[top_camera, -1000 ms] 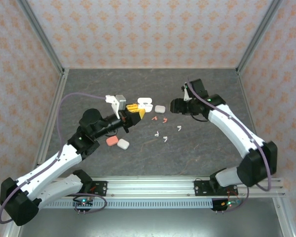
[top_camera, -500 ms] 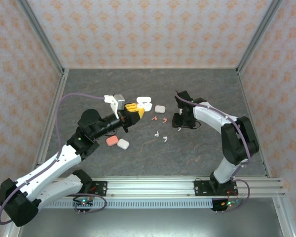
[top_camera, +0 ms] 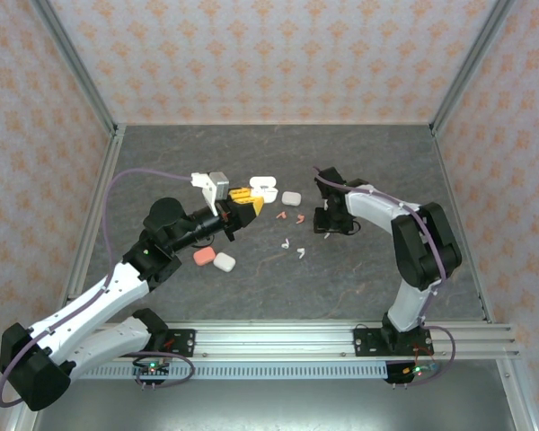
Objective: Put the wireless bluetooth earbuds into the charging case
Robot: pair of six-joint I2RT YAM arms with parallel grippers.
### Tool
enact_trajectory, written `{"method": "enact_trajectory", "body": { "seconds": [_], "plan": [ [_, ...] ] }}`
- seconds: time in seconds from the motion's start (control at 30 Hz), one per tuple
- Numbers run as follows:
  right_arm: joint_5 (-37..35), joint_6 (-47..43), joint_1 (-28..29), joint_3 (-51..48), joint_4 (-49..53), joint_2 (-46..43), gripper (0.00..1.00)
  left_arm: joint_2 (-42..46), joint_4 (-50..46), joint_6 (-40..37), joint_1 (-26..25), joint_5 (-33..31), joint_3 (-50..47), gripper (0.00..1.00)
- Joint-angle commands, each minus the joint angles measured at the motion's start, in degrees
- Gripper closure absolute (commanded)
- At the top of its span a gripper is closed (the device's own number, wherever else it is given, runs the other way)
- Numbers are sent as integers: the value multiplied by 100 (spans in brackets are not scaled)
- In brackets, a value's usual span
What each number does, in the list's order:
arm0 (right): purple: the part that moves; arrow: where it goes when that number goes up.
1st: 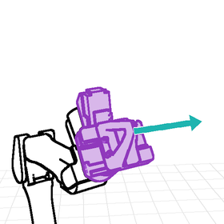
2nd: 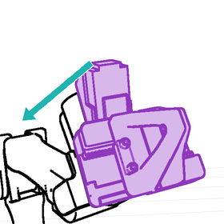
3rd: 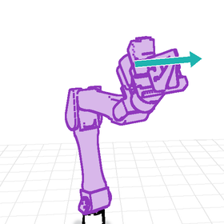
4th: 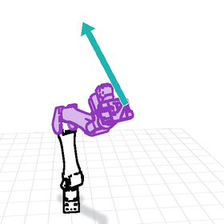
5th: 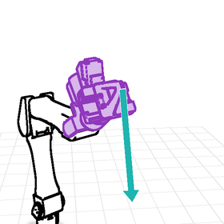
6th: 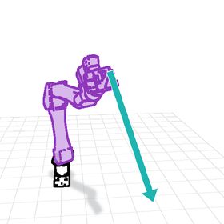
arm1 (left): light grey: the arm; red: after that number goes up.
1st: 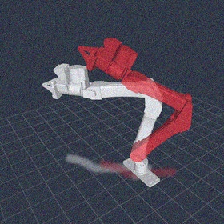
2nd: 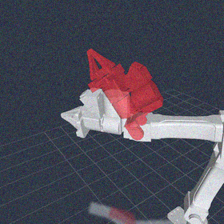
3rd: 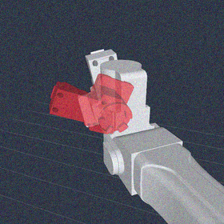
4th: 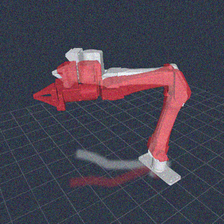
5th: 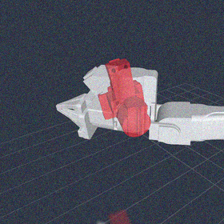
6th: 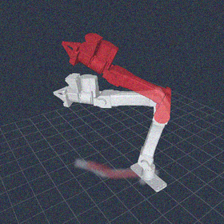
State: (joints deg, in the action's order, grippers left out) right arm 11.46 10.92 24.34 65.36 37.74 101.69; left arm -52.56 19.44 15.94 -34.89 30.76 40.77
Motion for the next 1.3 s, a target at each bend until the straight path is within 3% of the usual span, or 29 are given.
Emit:
{"method": "enact_trajectory", "body": {
  "seconds": [0.0,0.8,1.27],
  "plan": [
    [-188,-48,-17,122,-92,137,55,0,-2,-144,-45,-57,189,100],
    [-127,-31,-16,73,-236,241,71,26,-72,-144,-52,-72,166,100],
    [127,-334,-1,89,-310,-1605,72,-131,240,22,-61,-70,90,100]
  ]
}}
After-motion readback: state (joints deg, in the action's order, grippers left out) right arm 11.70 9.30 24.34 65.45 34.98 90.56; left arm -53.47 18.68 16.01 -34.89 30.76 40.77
